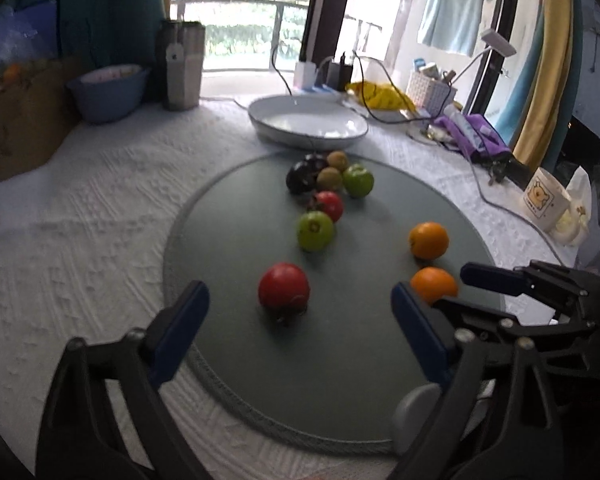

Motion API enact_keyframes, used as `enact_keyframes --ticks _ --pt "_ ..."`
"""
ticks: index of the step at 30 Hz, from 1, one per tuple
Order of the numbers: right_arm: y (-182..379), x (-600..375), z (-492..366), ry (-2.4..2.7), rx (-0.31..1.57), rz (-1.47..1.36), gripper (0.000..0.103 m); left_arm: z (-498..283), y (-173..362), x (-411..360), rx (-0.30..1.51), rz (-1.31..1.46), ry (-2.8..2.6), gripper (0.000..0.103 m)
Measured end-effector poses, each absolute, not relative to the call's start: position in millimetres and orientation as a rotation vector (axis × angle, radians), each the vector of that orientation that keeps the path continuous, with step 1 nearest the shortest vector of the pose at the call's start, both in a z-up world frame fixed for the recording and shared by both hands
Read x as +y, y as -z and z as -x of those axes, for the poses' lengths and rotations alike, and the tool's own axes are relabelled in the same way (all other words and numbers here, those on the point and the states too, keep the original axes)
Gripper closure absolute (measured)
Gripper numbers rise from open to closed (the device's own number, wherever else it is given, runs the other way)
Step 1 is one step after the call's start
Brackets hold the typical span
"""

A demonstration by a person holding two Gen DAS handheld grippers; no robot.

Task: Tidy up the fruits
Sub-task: 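Grasp the orange with the right tool while the left tool grasps the red tomato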

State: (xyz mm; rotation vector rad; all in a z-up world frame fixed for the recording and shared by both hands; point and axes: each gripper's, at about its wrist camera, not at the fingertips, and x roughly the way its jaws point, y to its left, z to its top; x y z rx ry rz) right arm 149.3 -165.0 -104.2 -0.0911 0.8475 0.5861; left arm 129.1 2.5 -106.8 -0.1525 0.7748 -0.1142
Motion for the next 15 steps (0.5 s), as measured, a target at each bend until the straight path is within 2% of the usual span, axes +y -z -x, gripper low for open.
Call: enact_keyframes --ticks 4,9,10,11,15 --pt "108 -160 -154 -0.612 0.865 0.101 0.052 -137 114 2 0.816 0.150 0.120 0.028" --pt "113 -157 -161 -0.627 0.883 0.106 0.057 -145 121 1 0.864 0.146 0.112 0.046" --pt "113 -157 -162 -0.632 0.887 0.106 0.060 -145 121 1 0.860 0.138 0.105 0.048" --pt "114 -156 -164 -0.644 0.892 0.106 0.068 -146 121 1 0.863 0.135 0.103 0.053" --pt "115 -157 -170 -0.663 0.897 0.099 0.068 -151 121 2 0.867 0.126 0.084 0.067"
